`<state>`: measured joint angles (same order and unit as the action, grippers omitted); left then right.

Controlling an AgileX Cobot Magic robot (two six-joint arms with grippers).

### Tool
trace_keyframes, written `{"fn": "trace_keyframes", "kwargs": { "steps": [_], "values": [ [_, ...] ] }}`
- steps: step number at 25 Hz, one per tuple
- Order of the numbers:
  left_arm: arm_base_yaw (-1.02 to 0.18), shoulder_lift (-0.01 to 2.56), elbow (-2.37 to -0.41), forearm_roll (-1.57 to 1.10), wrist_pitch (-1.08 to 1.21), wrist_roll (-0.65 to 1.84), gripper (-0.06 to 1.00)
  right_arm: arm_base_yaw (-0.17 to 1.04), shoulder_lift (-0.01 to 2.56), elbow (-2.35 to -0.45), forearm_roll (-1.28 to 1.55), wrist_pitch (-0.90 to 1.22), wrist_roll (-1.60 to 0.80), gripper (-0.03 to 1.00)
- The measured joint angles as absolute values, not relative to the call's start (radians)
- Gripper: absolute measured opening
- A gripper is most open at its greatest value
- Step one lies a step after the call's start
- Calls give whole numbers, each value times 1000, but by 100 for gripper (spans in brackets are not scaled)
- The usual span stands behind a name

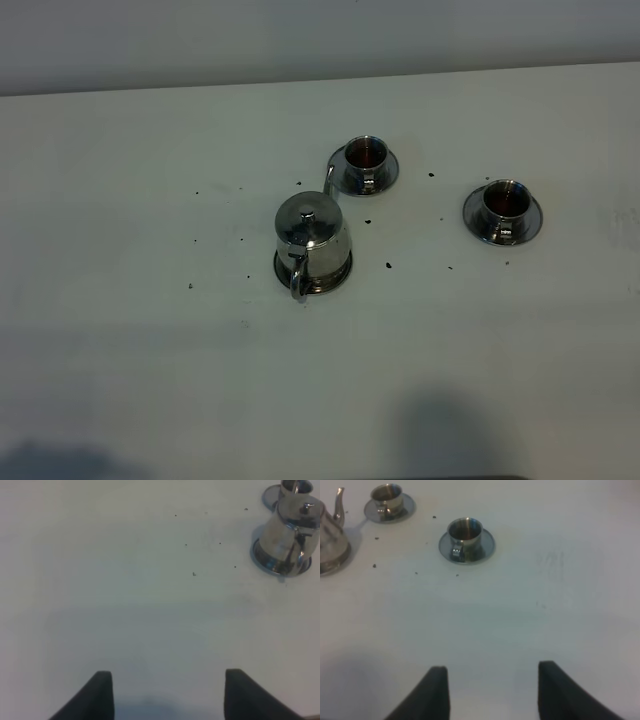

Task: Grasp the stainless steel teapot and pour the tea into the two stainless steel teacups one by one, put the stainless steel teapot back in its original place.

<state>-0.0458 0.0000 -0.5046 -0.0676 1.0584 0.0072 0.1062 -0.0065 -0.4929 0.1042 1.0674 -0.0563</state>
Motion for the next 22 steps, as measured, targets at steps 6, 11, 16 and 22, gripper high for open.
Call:
{"fn": "trace_keyframes", "kwargs": {
  "steps": [6, 11, 16, 22],
  "values": [
    [-46, 0, -505, -68, 1058, 7, 52, 106, -7, -493, 104, 1067, -56, 40],
    [-46, 0, -505, -68, 1058, 7, 52, 106, -7, -493, 104, 1067, -57, 40],
    [-46, 0, -505, -68, 1058, 8, 52, 106, -7, -493, 104, 1067, -56, 40],
    [-46, 0, -505, -68, 1058, 6, 52, 106, -7, -493, 104, 1067, -56, 40]
  ]
}}
